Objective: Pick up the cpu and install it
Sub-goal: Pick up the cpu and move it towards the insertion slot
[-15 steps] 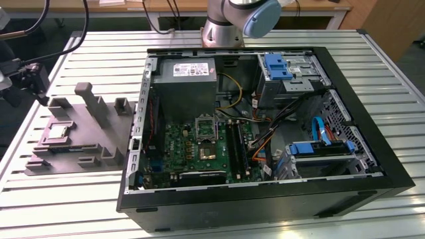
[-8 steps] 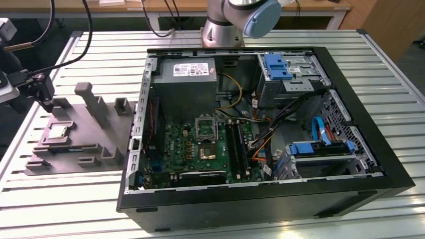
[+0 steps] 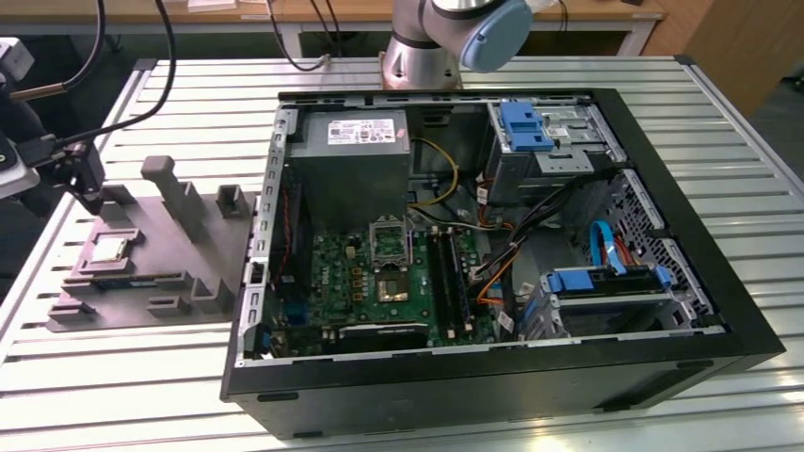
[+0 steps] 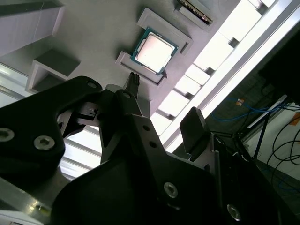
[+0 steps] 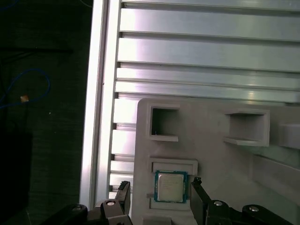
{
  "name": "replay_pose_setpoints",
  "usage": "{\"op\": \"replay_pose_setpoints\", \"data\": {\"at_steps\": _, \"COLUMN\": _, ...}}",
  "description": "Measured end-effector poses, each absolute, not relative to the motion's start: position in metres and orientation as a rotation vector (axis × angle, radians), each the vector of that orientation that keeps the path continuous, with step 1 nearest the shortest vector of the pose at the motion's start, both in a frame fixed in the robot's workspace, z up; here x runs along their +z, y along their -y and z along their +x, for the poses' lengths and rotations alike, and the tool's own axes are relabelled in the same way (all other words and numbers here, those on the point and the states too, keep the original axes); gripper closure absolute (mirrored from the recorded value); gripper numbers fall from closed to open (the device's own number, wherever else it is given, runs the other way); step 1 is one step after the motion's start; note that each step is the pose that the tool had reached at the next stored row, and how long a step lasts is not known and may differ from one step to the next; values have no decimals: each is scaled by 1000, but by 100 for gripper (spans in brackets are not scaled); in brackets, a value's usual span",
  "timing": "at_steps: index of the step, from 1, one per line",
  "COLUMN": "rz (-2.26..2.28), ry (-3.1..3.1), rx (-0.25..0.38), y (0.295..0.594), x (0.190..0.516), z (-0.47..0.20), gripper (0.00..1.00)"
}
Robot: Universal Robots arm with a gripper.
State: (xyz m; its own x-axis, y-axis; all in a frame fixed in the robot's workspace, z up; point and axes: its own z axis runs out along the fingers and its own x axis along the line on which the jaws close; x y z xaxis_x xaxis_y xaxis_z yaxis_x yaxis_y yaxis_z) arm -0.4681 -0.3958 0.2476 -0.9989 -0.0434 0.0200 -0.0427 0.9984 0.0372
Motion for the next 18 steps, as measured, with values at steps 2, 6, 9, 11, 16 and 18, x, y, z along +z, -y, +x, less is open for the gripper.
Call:
{"op": "replay_pose_setpoints", "data": {"at_steps": 2, "rz": 67, "ry": 3119, "rx": -57, "y": 397, "x": 247, "z": -468, "gripper": 38}}
{"op": "replay_pose_setpoints", "data": {"at_steps": 6, "rz": 66, "ry": 3119, "rx": -57, "y": 398, "x": 246, "z": -468, "gripper": 38}}
{"op": "replay_pose_setpoints", "data": {"at_steps": 9, "rz": 66, "ry": 3119, "rx": -57, "y": 398, "x": 245, "z": -467, "gripper": 38}}
{"op": "replay_pose_setpoints", "data": {"at_steps": 11, "rz": 66, "ry": 3120, "rx": -57, "y": 398, "x": 244, "z": -467, "gripper": 38}}
{"op": "replay_pose_setpoints", "data": {"at_steps": 16, "rz": 66, "ry": 3119, "rx": -57, "y": 398, "x": 244, "z": -467, "gripper": 38}}
{"op": "replay_pose_setpoints", "data": {"at_steps": 18, "rz": 66, "ry": 3119, "rx": -57, "y": 398, "x": 244, "z": -467, "gripper": 38}}
